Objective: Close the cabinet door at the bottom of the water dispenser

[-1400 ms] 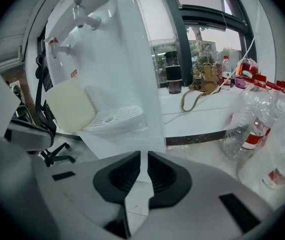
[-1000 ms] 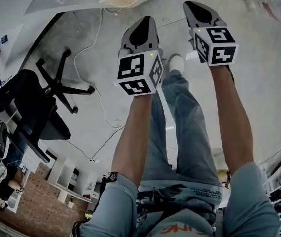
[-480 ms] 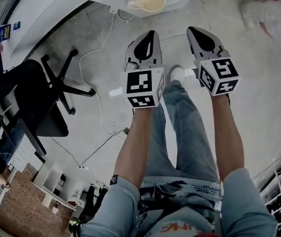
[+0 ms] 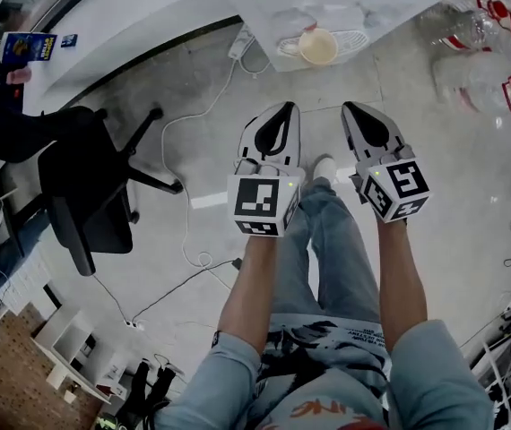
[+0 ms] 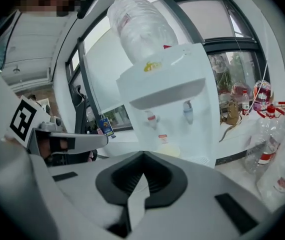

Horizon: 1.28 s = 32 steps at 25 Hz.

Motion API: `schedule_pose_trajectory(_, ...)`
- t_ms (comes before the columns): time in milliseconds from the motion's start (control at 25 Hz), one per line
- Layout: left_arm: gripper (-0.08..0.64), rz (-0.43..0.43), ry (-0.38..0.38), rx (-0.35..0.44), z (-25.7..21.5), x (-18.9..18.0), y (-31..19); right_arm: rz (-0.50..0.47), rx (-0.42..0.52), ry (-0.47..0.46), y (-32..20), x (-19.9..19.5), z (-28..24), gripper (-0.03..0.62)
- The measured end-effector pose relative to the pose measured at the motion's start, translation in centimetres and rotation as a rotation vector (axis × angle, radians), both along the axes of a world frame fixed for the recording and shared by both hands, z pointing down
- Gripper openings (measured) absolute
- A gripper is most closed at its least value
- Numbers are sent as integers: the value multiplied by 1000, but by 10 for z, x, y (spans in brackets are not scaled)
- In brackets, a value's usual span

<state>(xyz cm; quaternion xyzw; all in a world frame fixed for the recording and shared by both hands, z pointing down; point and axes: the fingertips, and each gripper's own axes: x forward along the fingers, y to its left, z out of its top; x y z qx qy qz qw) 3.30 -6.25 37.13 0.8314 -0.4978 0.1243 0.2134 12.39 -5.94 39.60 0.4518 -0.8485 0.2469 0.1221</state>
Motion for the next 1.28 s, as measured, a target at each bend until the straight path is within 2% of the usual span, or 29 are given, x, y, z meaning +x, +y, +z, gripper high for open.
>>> schedule_pose_trajectory(160,20,6,49,28,-46,-36,14,32,62,-110,9,-31,-54,28)
schedule_pose_trajectory(480,20,-31,108,126,-161,-99,25,73,125,-124,17,-90,-162,28)
schedule_pose_trajectory(800,20,-86,50,223,-249,-135,22,88,216,-95,18,-127,-260,28)
schedule_pose_trajectory(1080,20,-126,-20,329,-315,-154,3,92,393,17,-2,-137,-345,28)
schedule_pose_trajectory(1280,20,-134,-53,402,-354,-163,2,87,479,41,-2,-146,-385,28)
